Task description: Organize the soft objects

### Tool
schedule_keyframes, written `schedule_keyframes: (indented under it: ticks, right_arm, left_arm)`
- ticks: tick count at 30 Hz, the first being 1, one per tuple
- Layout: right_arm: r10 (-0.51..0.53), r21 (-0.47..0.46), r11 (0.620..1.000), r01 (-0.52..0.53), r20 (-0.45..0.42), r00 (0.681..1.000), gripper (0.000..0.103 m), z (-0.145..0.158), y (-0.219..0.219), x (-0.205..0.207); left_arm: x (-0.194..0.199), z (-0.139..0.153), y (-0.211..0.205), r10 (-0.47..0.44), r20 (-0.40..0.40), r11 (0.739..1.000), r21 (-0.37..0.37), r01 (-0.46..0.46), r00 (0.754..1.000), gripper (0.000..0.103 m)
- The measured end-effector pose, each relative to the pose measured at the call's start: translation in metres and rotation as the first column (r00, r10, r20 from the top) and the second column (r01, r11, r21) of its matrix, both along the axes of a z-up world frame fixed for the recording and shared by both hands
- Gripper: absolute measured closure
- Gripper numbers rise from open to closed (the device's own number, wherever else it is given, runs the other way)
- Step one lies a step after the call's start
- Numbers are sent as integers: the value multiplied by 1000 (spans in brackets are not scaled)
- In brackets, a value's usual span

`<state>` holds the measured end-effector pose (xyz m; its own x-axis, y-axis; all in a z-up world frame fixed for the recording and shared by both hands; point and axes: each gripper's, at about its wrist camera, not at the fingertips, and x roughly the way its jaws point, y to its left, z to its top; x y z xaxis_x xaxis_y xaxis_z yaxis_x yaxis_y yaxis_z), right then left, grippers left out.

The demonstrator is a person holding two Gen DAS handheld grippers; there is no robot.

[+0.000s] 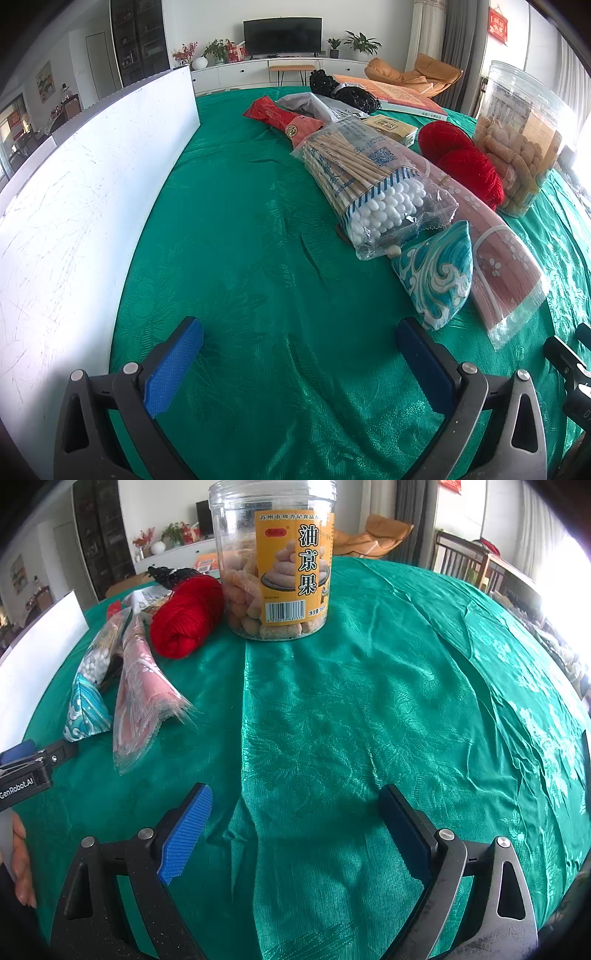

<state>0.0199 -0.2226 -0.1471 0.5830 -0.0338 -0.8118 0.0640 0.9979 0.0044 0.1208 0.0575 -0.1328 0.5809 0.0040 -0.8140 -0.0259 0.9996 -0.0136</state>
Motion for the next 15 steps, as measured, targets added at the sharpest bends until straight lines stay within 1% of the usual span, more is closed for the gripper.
schedule_keyframes:
  ticks: [15]
  right_arm:
    - [0, 0, 1000, 0, 0, 1000, 10, 0, 0, 0]
  left_arm:
    - [0, 0, 0, 0, 0, 1000, 0, 0, 1000, 0]
